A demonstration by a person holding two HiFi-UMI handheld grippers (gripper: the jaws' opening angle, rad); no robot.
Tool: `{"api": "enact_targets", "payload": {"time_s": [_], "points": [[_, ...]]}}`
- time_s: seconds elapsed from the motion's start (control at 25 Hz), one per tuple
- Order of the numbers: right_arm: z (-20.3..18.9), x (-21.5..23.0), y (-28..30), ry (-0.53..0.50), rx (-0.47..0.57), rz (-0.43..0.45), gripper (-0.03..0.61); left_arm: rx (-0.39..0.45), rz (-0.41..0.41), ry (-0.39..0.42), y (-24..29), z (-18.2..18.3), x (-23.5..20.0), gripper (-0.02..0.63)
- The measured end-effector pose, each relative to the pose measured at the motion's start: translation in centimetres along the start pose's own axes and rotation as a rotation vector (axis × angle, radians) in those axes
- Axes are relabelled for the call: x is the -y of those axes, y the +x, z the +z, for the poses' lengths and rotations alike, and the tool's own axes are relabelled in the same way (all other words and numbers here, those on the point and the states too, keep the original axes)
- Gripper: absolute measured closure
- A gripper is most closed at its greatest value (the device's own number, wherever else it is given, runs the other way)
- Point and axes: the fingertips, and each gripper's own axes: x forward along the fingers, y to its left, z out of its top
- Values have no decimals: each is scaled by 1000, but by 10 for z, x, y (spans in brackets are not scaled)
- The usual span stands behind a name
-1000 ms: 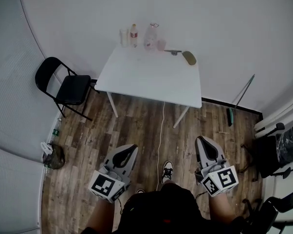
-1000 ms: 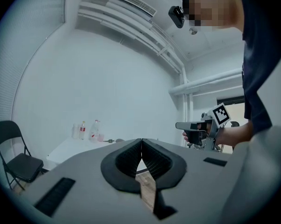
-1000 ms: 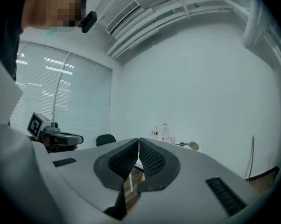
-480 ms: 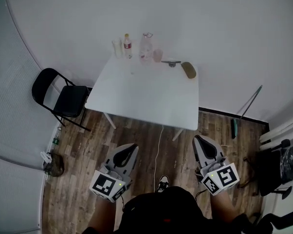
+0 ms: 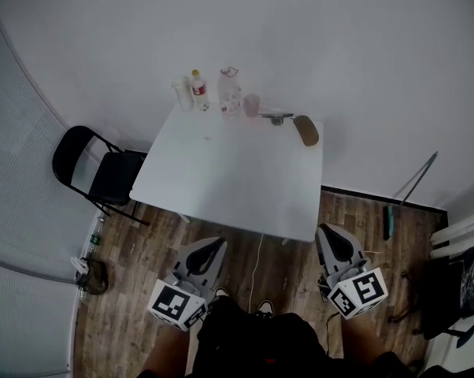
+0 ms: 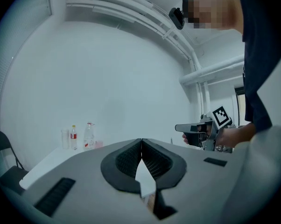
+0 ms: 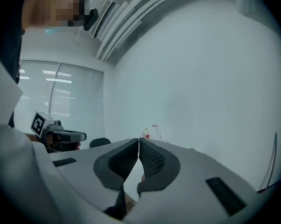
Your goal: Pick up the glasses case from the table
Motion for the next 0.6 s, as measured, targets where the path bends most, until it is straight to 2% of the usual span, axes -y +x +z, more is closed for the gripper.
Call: {"api": "enact_targets", "payload": {"time_s": [0.28,0.44,0.6], "points": [[-4,33,62,3,-13,-40,555,2,-56,-6,61,1,-52,594],[6,49,112,-9,-13,-89,555,19,-99,-12,100,11,-102,592],[18,64,171,-21,-12,-148,555,-7,-136,16,135,23,-158,592]]}}
